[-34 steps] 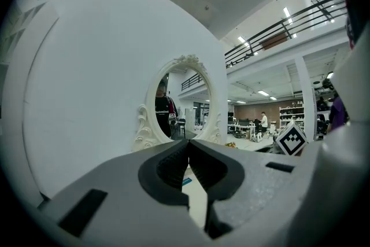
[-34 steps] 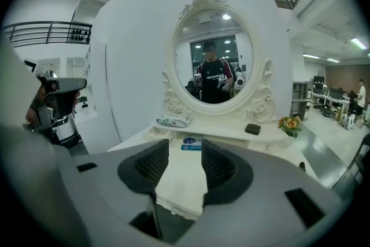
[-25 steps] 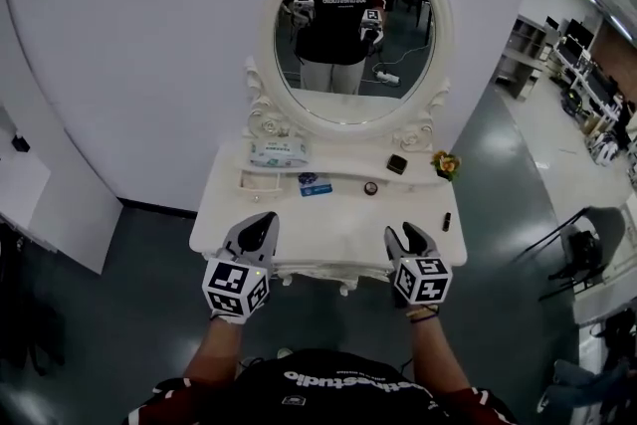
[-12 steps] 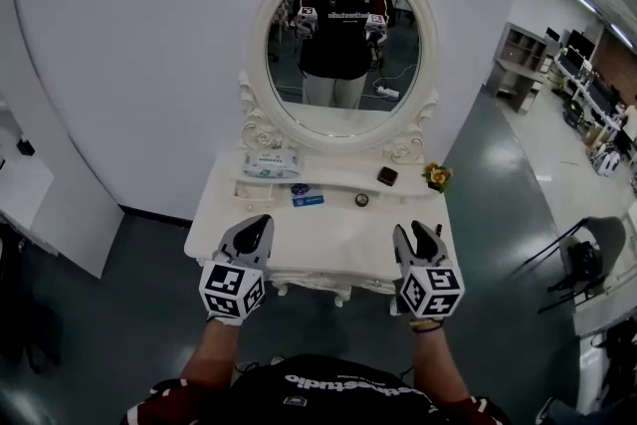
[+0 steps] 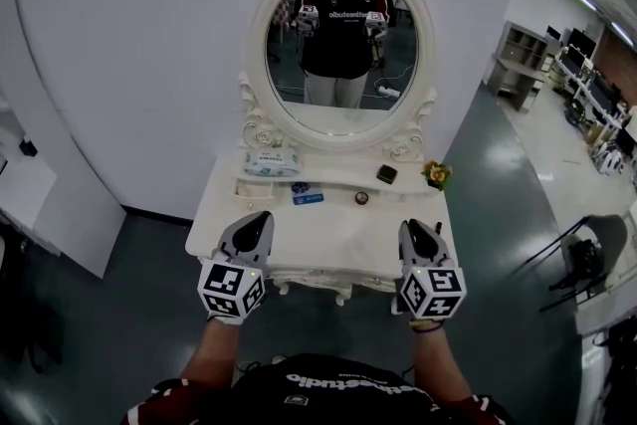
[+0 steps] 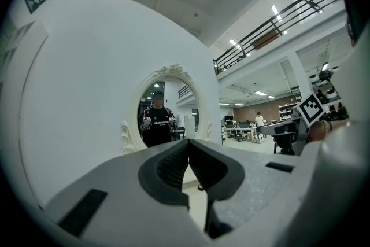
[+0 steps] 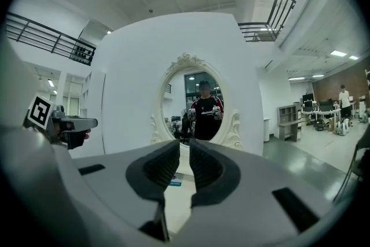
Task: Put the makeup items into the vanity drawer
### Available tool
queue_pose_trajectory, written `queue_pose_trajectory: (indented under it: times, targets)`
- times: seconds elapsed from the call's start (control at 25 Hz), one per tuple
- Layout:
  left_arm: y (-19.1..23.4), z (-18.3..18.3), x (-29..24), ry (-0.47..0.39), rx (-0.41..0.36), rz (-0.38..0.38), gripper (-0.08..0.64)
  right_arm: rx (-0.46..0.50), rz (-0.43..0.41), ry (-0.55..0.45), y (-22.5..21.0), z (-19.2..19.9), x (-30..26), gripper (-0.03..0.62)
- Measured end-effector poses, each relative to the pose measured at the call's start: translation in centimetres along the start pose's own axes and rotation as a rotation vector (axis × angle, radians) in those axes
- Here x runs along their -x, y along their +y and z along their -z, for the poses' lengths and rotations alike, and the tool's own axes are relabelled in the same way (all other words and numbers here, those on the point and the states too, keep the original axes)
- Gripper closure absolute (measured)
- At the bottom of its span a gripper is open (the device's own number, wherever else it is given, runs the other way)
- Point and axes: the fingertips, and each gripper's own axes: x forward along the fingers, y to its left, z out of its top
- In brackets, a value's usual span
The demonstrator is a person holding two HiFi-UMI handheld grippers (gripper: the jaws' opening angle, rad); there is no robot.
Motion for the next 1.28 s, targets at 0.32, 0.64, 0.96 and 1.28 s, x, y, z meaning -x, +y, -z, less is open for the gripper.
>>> queue_pose_trajectory:
  times: [0.32,0.64,0.96,1.28]
  targets:
    - [-0.7,0.1,0.8,0.000,0.002,0.003,0.554,0.005,0.013,-0.017,0.2,-0.6,0.7,0.589]
    - [-0.9,0.0,1.4,-0.006,0.005,-0.003,0.554,0.007,0.026,-0.014,0.3,-0.4,1.0,0.589]
    - [-1.0,0.3,1.7,0.003,0.010,-0.010,0.554,0.001,0.018,-0.004,0.3,0.0,1.2,0.589]
    - [-1.3,0.4,1.7,0.008,0.007,-0.008,0.554,-0.003,0.015,-0.001,0.2,0.2,1.4,0.589]
